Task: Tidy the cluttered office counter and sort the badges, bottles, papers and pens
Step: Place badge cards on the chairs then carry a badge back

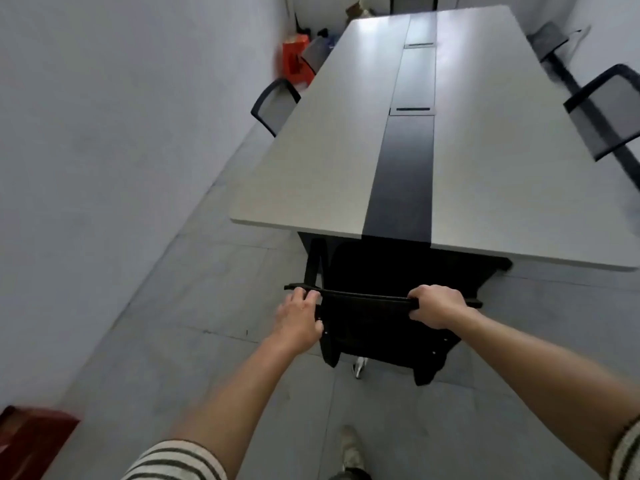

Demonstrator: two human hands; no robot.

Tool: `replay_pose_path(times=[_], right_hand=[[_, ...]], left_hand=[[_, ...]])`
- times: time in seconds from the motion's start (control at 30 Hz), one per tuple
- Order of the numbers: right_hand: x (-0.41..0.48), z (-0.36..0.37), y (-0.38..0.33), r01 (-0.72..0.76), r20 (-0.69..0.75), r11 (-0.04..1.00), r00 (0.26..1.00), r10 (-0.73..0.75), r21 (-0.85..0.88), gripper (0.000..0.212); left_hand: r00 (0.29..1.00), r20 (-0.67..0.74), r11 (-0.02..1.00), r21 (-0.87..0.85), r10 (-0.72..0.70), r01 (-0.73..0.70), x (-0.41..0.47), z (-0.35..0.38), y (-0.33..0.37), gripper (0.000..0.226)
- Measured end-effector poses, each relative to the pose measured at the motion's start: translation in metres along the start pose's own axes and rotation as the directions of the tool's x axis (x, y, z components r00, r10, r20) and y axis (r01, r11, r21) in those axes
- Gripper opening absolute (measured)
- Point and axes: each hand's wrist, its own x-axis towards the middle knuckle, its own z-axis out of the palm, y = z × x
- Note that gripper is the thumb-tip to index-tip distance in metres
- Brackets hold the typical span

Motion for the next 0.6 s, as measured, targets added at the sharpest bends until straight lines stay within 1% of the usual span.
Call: replay_pose_path(times=[0.03,0.1,0.2,0.27,0.33,0.4,0.47,0.6], right_hand=[[-0.001,0.002,-0.003,-0.025,-0.023,1.0,0.999,0.025,-0.014,0.041],[-0.005,0.008,-0.004,-0.072,-0.017,0.997,0.997,0.072,-0.003,0.042],[-0.023,0.018,0.004,-0.106,-0.004,0.994,0.994,0.106,0.025,0.04],[-0.039,0.025,0.01,-0.108,0.024,0.994,0.994,0.107,0.017,0.037],[-0.057,0.035,0.014,-0.114,0.043,0.993,0.993,0.114,0.008,0.037],[-0.076,0.045,0.016,-0.127,0.05,0.992,0.991,0.126,0.017,0.037],[-0.094,0.055,0.015,-0.131,0.045,0.991,0.991,0.129,0.036,0.036],[-0.136,0.076,0.012,-0.114,0.017,0.993,0.993,0.113,0.042,0.032]], left_hand=[[1.0,-0.006,1.0,0.012,0.023,-0.023,0.013,0.0,-0.004,0.06],[0.994,0.047,0.992,0.078,0.098,-0.101,0.034,0.008,-0.008,0.069],[0.965,0.21,0.96,0.197,0.157,-0.199,0.047,0.028,-0.01,0.073],[0.951,0.255,0.948,0.22,0.173,-0.231,0.047,0.043,-0.015,0.063],[0.953,0.208,0.939,0.22,0.218,-0.263,0.042,0.05,-0.016,0.044],[0.948,0.172,0.924,0.233,0.268,-0.304,0.032,0.054,-0.012,0.031],[0.934,0.173,0.906,0.241,0.312,-0.347,0.019,0.057,-0.01,0.026],[0.912,0.188,0.885,0.236,0.364,-0.401,-0.022,0.065,-0.011,0.022]])
